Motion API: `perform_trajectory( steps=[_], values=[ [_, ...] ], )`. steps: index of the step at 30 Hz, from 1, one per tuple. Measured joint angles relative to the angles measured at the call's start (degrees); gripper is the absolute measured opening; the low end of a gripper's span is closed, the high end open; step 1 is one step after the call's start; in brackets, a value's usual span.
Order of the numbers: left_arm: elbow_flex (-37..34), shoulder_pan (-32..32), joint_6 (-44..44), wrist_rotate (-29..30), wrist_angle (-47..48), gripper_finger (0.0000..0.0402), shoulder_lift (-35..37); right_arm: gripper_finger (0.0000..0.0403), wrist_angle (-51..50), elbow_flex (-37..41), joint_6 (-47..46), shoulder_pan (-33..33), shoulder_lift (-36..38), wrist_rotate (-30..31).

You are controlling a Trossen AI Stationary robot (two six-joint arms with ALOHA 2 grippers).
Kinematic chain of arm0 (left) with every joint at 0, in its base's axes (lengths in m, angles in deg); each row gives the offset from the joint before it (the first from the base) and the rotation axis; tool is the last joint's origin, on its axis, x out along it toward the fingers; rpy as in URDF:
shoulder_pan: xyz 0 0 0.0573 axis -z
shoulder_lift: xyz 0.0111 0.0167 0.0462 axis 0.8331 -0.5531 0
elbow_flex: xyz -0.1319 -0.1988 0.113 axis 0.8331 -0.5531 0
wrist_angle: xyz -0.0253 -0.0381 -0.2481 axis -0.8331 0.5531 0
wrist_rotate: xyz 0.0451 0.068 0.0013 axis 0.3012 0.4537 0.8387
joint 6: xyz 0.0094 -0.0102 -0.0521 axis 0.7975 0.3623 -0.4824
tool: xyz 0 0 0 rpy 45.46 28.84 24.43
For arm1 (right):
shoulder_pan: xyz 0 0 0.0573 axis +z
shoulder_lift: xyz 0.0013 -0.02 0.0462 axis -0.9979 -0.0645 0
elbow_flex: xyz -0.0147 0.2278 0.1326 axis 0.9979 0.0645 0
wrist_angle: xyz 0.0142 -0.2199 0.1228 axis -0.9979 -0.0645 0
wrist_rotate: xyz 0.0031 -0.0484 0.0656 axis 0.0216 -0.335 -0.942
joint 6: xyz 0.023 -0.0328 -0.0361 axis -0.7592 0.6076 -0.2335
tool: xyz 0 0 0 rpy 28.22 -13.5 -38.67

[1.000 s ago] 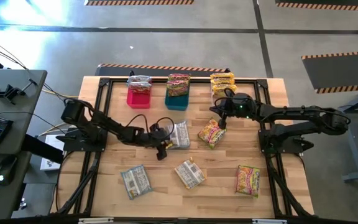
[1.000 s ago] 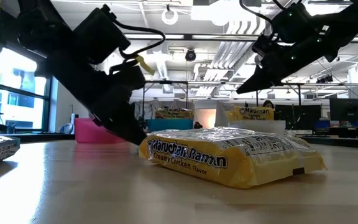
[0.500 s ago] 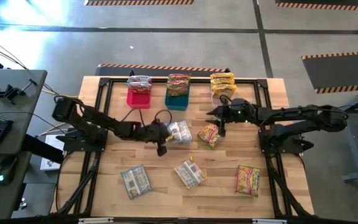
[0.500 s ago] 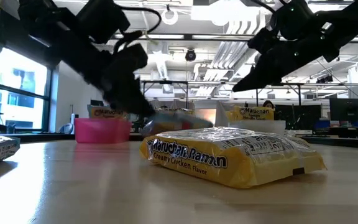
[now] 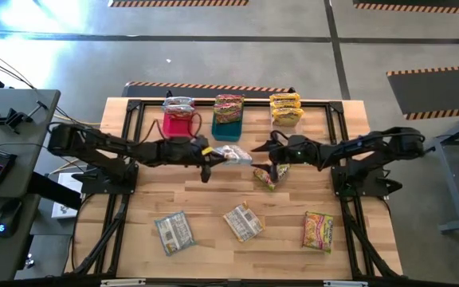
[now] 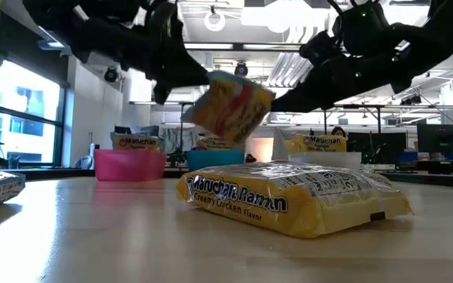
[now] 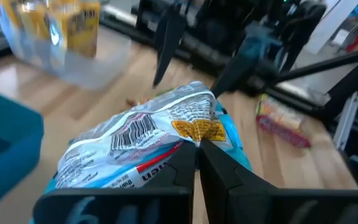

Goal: Sort Maruchan noodles
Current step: Put the top blue noodle pack into the red bin

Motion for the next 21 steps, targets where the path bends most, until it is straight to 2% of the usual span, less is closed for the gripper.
perform_trajectory(
  steps=[8, 12, 16, 21],
  values=[
    [0.0, 0.0, 1.5, 0.0, 0.5, 0.0, 6.5, 0.0244, 4.6, 0.6, 0.1, -1.8, 0.3, -0.2],
    [-0.3, -0.2, 0.6, 0.0, -0.6, 0.0, 8.7, 0.0244, 10.6, 3.9, -2.7, -3.7, 0.5, -2.8],
    [-3.9, -0.4, -0.9, -1.9, -11.9, 0.0, 8.7, 0.0244, 20.7, 6.1, -7.1, -4.2, -2.0, -4.5],
    [-8.4, -0.7, -2.6, -5.3, -28.9, 0.0, 6.7, 0.0244, 30.0, 4.6, -9.0, -3.4, -7.7, -5.6]
  ],
)
